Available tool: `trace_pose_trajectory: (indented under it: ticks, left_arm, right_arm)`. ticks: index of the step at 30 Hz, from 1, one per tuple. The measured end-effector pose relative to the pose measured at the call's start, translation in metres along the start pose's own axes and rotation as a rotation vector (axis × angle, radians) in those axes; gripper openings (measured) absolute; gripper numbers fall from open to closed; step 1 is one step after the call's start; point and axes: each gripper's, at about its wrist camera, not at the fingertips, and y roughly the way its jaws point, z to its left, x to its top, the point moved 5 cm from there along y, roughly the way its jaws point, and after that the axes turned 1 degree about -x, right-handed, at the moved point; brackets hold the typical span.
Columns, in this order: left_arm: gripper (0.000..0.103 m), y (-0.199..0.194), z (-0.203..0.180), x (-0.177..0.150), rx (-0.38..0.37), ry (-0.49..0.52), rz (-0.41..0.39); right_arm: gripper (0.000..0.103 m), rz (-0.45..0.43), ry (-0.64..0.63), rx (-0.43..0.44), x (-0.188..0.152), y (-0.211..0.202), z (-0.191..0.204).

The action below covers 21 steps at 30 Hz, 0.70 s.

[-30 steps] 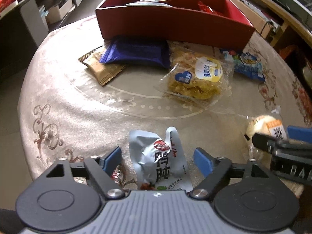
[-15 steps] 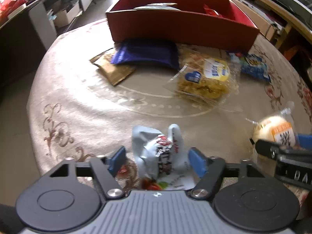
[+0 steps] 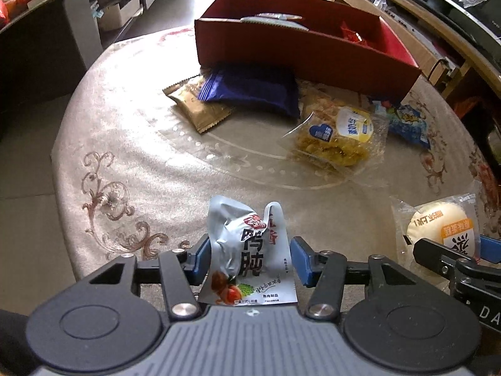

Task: Organize snacks
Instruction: 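Lift the duck-neck pouch with left tool while right tool grasps the wrapped bun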

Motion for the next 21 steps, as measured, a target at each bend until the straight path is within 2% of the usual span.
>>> trace_pose_trajectory:
  ticks: [21]
  left_arm:
    - [0.054,-0.0098,-0.0048,0.0079,-0.001,0.012,-0.061]
  right_arm:
    - [0.068,-0.031,0.005,-0.014,0.0066,-0.0046,0.0012]
